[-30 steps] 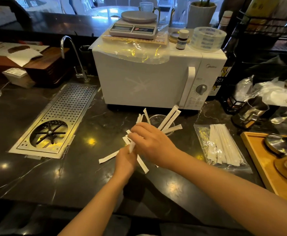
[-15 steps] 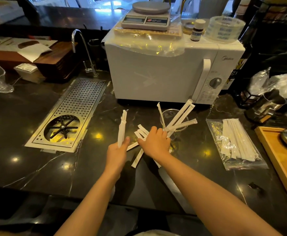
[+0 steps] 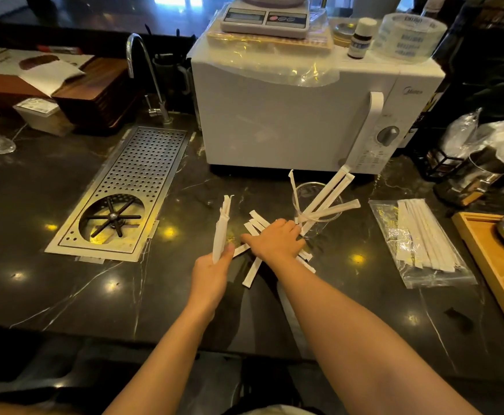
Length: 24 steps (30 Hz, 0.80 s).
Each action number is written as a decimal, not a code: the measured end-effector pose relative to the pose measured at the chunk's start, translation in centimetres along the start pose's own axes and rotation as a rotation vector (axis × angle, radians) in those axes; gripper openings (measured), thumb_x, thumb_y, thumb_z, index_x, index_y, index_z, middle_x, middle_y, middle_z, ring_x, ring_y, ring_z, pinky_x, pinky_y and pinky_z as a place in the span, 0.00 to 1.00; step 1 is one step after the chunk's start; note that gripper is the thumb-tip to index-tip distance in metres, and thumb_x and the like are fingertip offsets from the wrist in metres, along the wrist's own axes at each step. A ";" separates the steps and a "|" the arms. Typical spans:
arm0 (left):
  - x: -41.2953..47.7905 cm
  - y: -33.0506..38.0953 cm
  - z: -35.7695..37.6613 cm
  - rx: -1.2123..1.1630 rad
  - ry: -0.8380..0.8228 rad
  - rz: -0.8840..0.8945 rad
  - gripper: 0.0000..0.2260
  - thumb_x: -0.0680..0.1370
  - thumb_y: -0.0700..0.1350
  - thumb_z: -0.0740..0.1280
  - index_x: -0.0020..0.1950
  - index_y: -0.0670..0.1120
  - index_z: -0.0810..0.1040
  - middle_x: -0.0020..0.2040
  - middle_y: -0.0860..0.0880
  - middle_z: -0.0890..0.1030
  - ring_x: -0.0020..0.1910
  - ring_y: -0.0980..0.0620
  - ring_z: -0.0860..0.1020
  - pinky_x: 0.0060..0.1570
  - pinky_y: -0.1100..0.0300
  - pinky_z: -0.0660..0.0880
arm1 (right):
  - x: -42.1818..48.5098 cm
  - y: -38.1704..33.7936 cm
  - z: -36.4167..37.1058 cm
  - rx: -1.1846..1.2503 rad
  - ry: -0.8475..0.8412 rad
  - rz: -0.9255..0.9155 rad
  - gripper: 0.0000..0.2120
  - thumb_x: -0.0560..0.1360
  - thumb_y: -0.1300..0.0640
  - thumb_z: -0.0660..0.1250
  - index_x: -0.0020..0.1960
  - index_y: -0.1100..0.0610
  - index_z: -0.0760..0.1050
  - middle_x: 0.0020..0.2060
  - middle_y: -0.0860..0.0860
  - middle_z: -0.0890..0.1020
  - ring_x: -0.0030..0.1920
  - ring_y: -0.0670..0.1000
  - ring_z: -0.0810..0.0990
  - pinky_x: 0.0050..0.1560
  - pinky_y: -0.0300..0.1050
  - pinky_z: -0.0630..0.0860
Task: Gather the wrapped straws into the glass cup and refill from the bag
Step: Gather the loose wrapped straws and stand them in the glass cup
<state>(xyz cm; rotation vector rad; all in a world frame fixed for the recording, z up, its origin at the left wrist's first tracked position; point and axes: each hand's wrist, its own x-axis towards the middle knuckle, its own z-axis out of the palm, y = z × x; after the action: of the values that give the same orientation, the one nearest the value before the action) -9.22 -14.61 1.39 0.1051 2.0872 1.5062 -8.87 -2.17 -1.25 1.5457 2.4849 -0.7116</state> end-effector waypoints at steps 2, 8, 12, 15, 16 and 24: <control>0.0 -0.1 -0.2 0.004 -0.007 0.005 0.17 0.78 0.49 0.60 0.30 0.46 0.67 0.27 0.48 0.63 0.26 0.54 0.62 0.27 0.61 0.60 | -0.3 0.0 0.1 -0.011 0.004 0.008 0.44 0.66 0.35 0.65 0.70 0.63 0.56 0.70 0.59 0.62 0.71 0.59 0.59 0.67 0.56 0.62; -0.1 -0.2 -0.5 0.009 -0.028 0.022 0.16 0.78 0.49 0.60 0.30 0.47 0.67 0.27 0.48 0.63 0.27 0.54 0.62 0.29 0.61 0.61 | -1.1 0.4 -0.1 0.031 -0.017 0.047 0.42 0.66 0.40 0.68 0.69 0.62 0.57 0.70 0.59 0.62 0.70 0.58 0.60 0.67 0.54 0.62; -0.3 -0.2 -0.5 0.000 -0.036 0.017 0.16 0.78 0.48 0.60 0.30 0.46 0.67 0.28 0.49 0.63 0.28 0.54 0.62 0.30 0.59 0.61 | -1.5 0.8 -0.3 0.081 -0.050 0.052 0.41 0.66 0.42 0.69 0.69 0.62 0.57 0.69 0.59 0.62 0.70 0.58 0.60 0.67 0.54 0.63; -0.3 -0.5 -0.4 0.002 -0.044 0.014 0.17 0.78 0.48 0.60 0.30 0.45 0.66 0.28 0.48 0.62 0.28 0.53 0.61 0.30 0.59 0.60 | -1.8 1.2 -0.4 0.082 -0.055 0.047 0.42 0.66 0.40 0.69 0.69 0.62 0.57 0.69 0.59 0.63 0.70 0.59 0.61 0.67 0.55 0.64; -0.3 -0.6 -0.4 0.007 -0.046 0.016 0.16 0.78 0.49 0.60 0.31 0.45 0.65 0.28 0.48 0.62 0.28 0.53 0.61 0.30 0.59 0.60 | -2.0 1.4 -0.5 0.076 -0.056 0.047 0.42 0.66 0.40 0.69 0.69 0.62 0.57 0.69 0.59 0.63 0.70 0.59 0.61 0.67 0.55 0.64; -1.0 -0.6 -0.1 0.010 -0.066 0.023 0.16 0.78 0.48 0.60 0.31 0.46 0.67 0.27 0.48 0.62 0.26 0.54 0.62 0.29 0.60 0.61 | -2.7 2.1 -0.3 0.068 -0.069 0.040 0.39 0.67 0.44 0.70 0.68 0.62 0.59 0.67 0.59 0.65 0.68 0.59 0.64 0.65 0.53 0.67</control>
<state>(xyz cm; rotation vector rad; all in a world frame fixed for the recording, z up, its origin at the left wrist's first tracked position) -8.28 -15.27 1.24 0.1803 2.0477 1.4858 -5.74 -3.48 -0.69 1.5607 2.3975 -0.8366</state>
